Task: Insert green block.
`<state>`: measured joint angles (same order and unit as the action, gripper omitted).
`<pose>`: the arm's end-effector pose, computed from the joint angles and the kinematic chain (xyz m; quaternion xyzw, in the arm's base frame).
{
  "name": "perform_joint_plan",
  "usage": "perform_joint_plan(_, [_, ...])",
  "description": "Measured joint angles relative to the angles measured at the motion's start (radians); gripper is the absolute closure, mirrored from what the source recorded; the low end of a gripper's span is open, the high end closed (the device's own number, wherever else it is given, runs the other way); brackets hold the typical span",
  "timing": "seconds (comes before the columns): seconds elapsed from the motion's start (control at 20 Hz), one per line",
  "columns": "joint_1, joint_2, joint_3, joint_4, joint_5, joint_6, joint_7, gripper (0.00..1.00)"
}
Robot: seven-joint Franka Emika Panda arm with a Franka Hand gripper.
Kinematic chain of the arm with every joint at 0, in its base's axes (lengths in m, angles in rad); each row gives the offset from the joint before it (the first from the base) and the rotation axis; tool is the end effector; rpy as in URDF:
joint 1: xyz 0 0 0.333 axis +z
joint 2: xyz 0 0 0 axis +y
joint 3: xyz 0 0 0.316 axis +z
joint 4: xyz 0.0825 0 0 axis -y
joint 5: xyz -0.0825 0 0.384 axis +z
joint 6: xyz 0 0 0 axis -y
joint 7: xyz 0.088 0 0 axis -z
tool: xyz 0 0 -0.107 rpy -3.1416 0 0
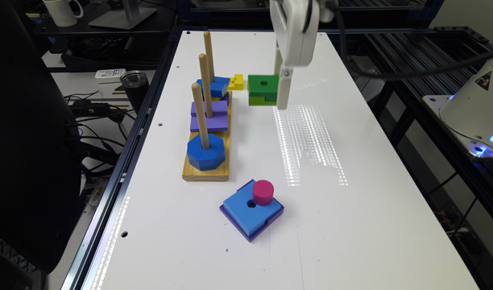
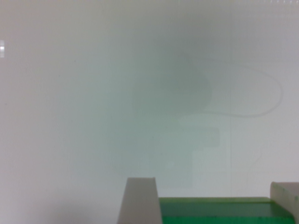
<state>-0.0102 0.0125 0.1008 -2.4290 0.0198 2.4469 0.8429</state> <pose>0.4835 0.0440 0.3009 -0.9272 0.3744 0.0007 0.0075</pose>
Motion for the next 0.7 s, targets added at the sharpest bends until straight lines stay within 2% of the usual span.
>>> perform_joint_plan(0.4, [0.0, -0.096, 0.0, 0.01, 0.0088, -0.094, -0.001, 1.0])
perform_joint_plan(0.7, [-0.001, -0.139, -0.001, 0.032, 0.0113, -0.153, -0.002, 1.0])
